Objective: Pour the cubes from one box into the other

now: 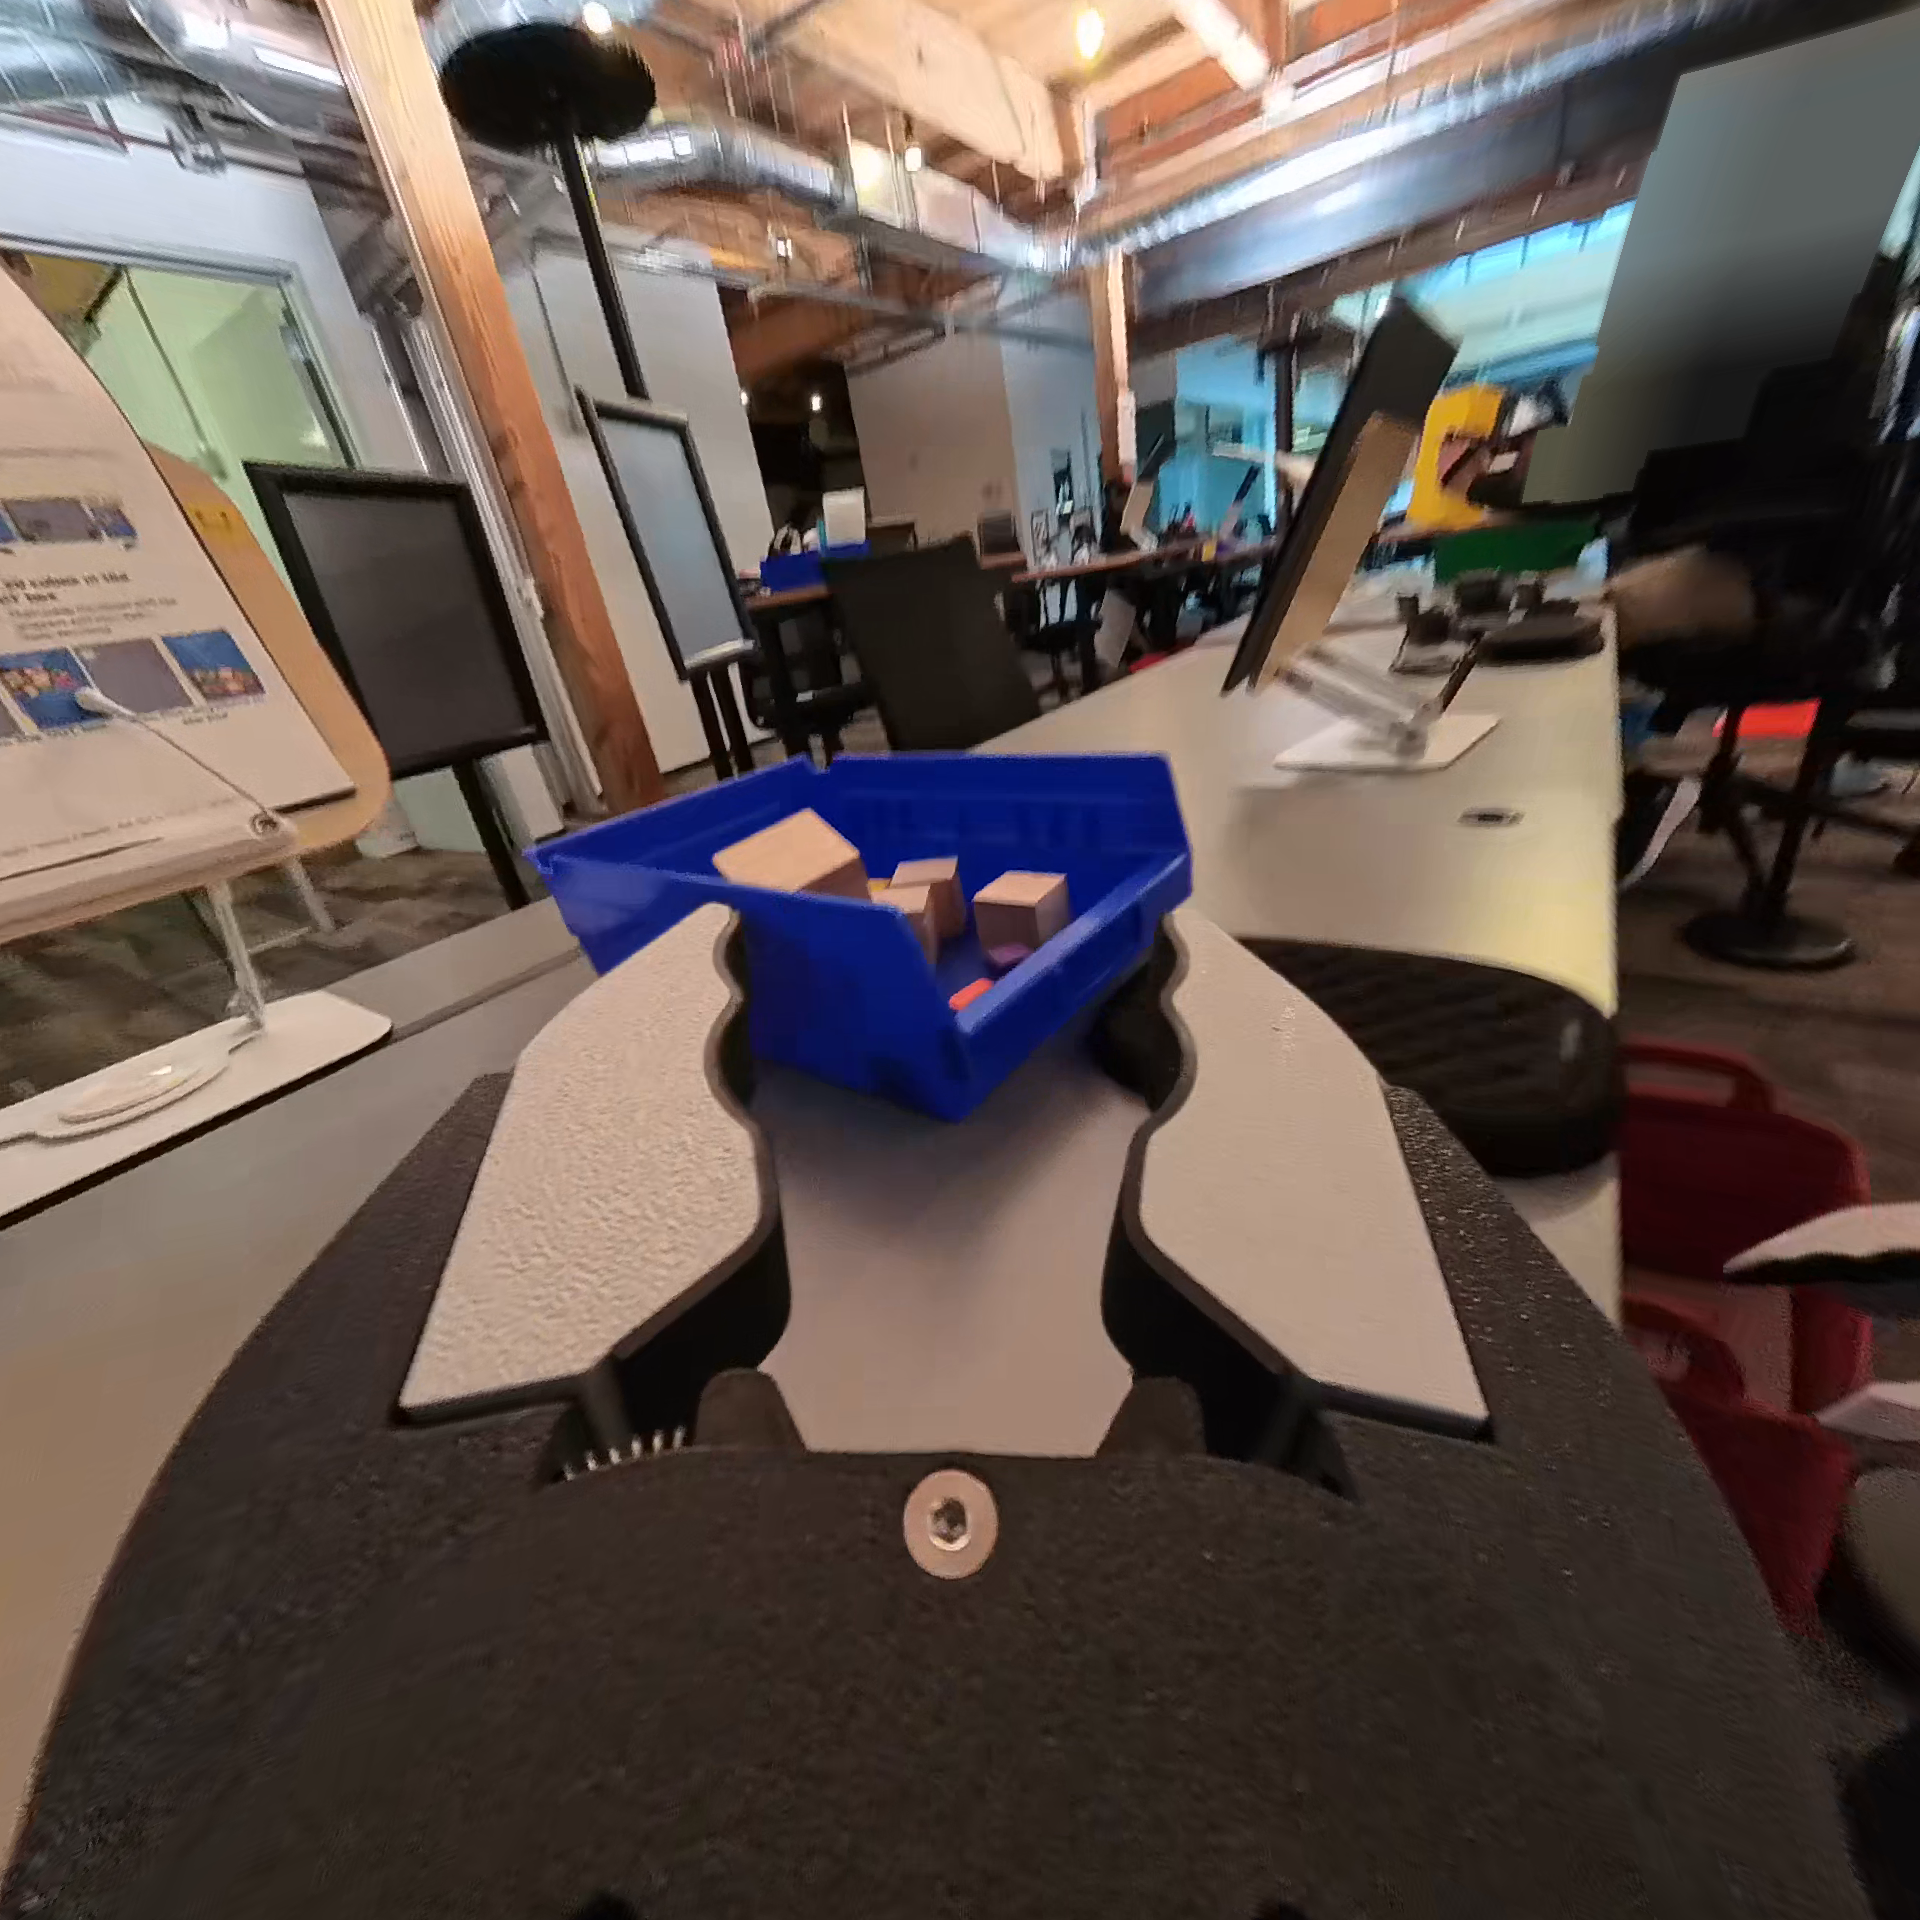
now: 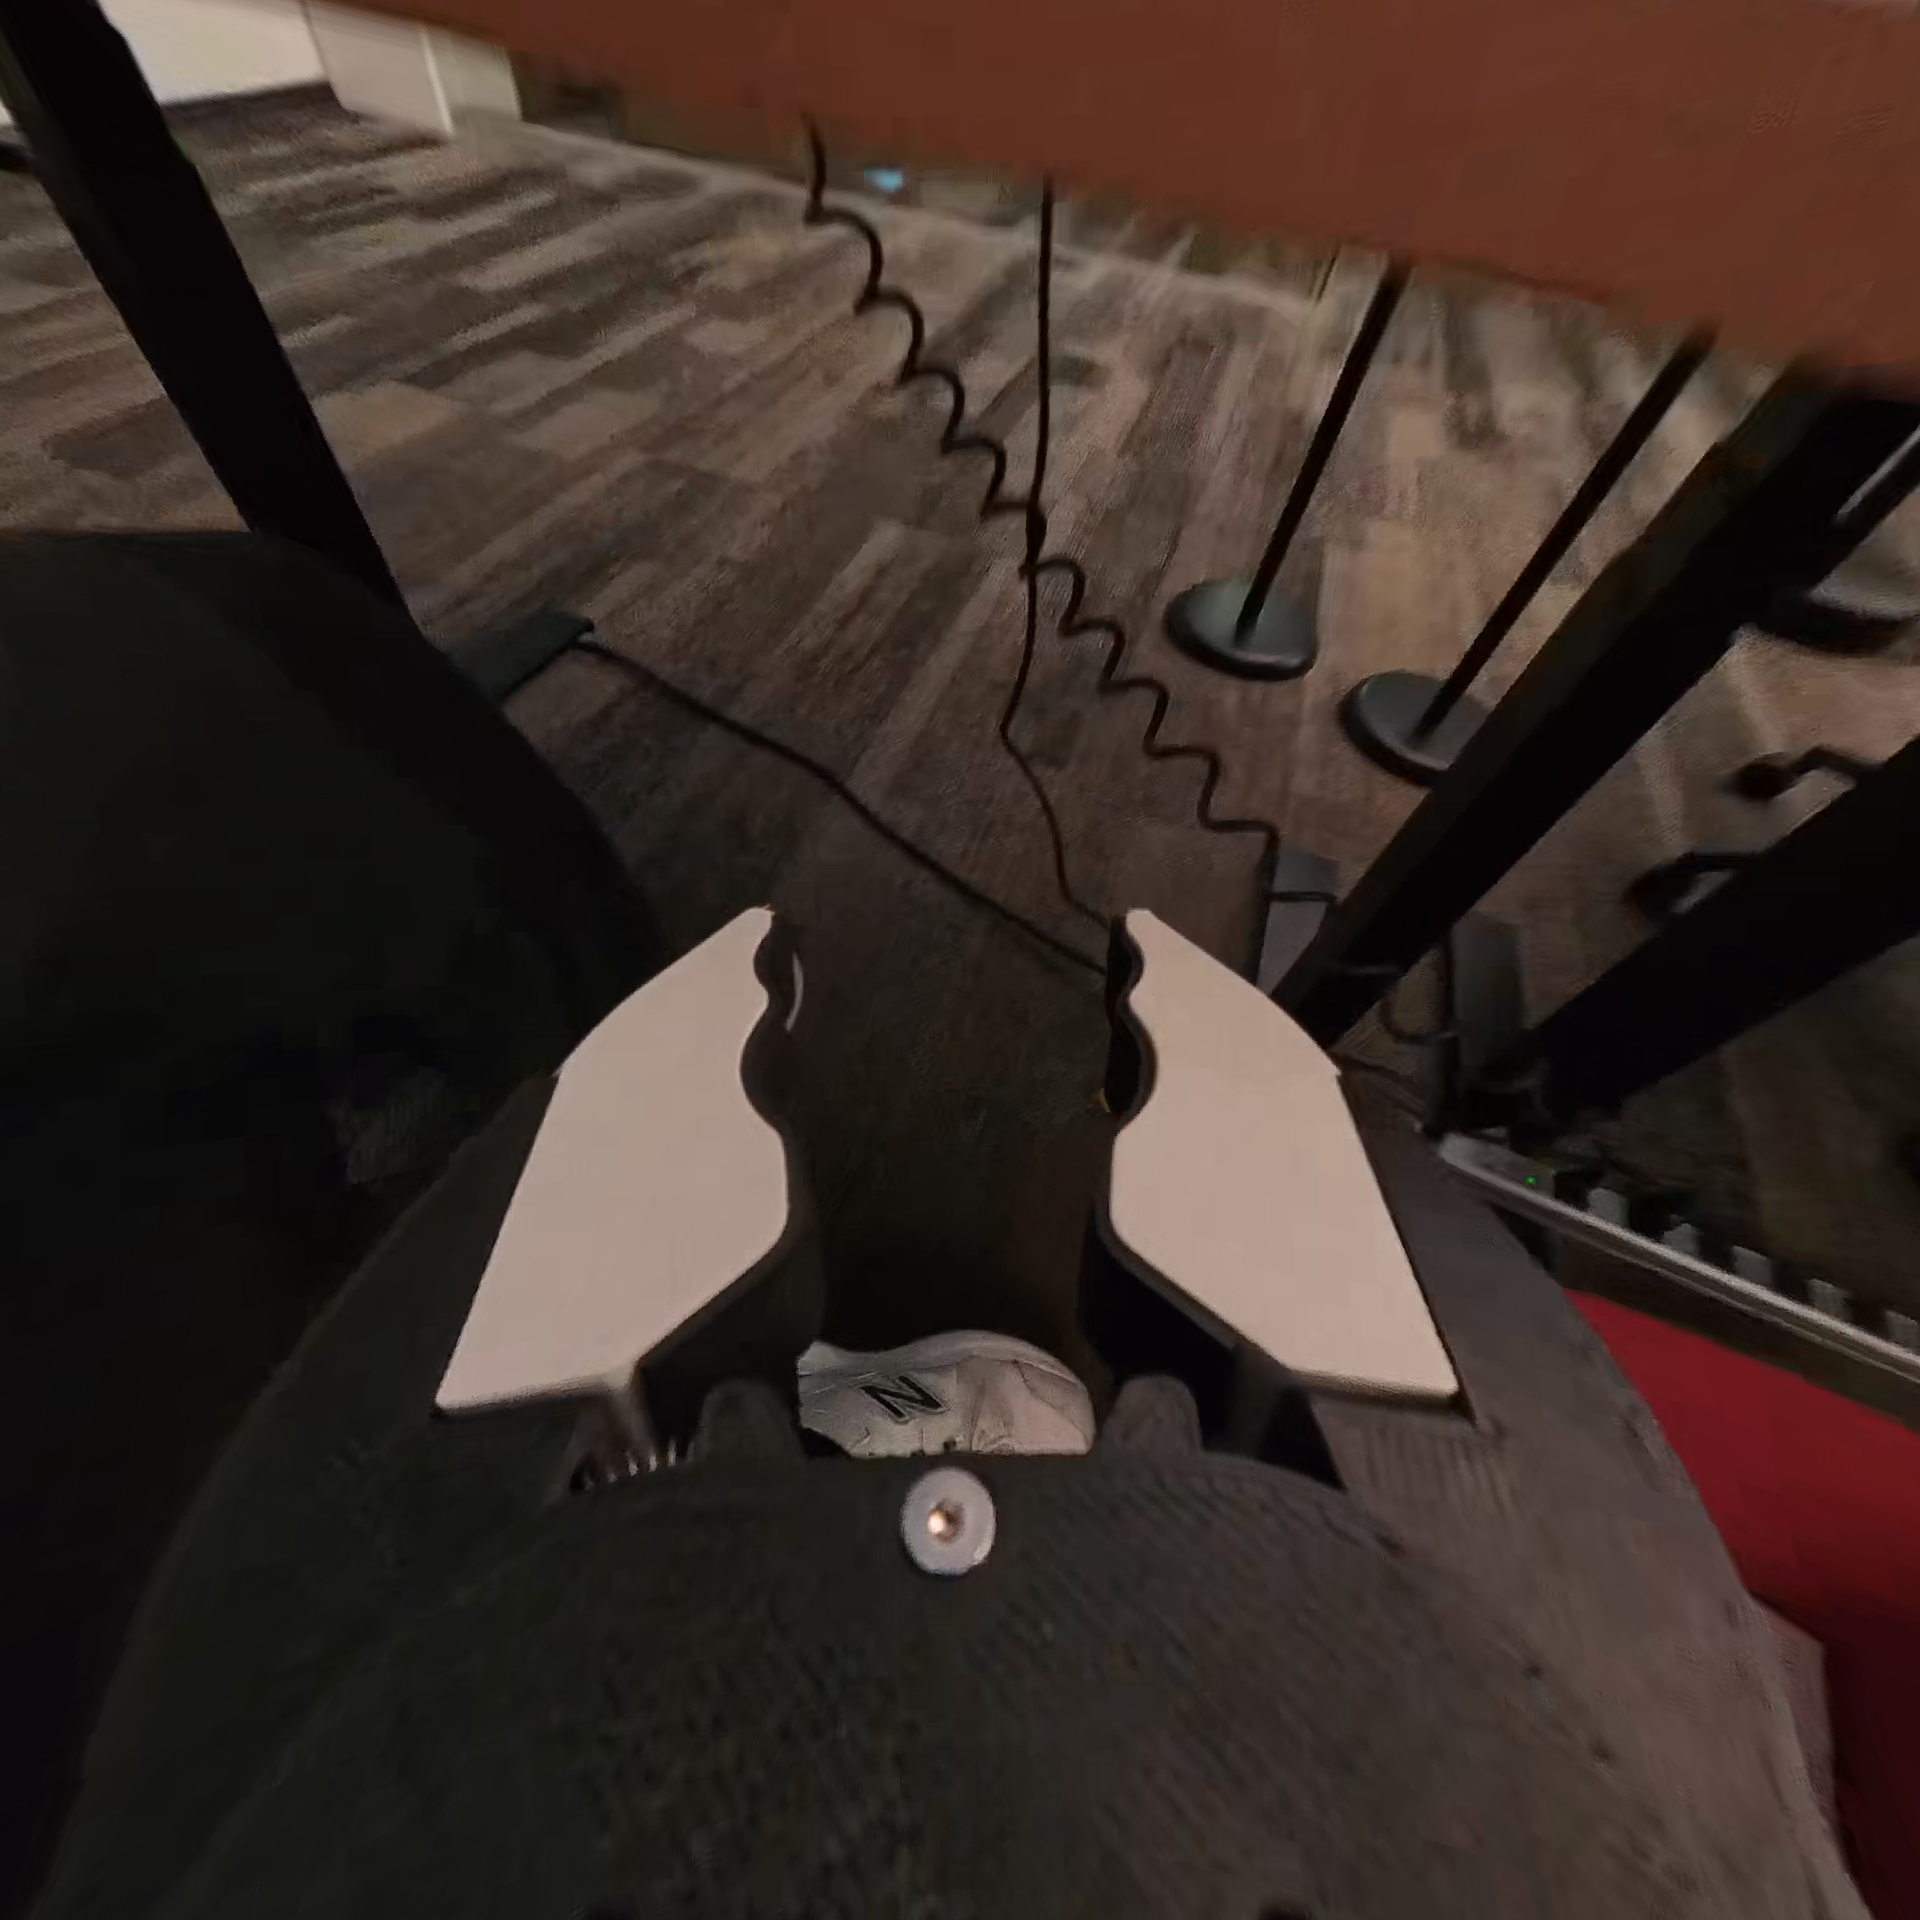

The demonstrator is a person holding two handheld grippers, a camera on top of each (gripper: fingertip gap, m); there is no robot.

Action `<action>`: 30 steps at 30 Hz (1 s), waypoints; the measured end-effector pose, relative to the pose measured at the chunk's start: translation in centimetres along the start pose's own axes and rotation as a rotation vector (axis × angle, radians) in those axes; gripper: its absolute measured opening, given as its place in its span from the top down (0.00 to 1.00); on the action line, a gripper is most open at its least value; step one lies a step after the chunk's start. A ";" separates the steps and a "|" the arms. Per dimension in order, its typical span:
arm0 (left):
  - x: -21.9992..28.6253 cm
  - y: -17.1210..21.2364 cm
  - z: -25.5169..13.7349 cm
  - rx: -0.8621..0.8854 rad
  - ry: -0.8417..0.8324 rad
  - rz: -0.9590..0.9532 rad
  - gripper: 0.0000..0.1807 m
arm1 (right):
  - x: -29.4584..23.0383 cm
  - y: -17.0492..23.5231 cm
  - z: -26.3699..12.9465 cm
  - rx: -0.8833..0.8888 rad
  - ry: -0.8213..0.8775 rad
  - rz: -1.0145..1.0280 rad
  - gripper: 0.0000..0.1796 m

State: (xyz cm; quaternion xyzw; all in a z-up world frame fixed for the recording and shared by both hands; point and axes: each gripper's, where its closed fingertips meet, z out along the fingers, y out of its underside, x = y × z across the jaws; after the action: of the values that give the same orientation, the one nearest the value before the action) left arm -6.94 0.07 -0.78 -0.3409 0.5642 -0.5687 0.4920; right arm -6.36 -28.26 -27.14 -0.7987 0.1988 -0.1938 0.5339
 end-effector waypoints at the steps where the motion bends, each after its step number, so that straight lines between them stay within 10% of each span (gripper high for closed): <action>1: -0.1 0.9 0.5 -0.026 -0.002 0.020 0.58 | 0.9 1.7 1.5 -0.024 -0.014 0.015 0.68; 17: 3.1 4.1 4.5 0.005 0.058 0.319 0.64 | 10.1 27.6 20.7 -0.259 -0.158 0.226 0.73; 30: 2.2 4.7 5.4 -0.028 -0.011 0.351 0.66 | 12.0 35.7 30.7 -0.251 -0.217 0.174 0.73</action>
State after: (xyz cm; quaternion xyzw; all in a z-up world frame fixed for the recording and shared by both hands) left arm -1.65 -3.11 -5.00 -0.2474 0.6201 -0.4643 0.5820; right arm 15.89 -23.26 -70.05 -0.8550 0.2311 -0.0333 0.4631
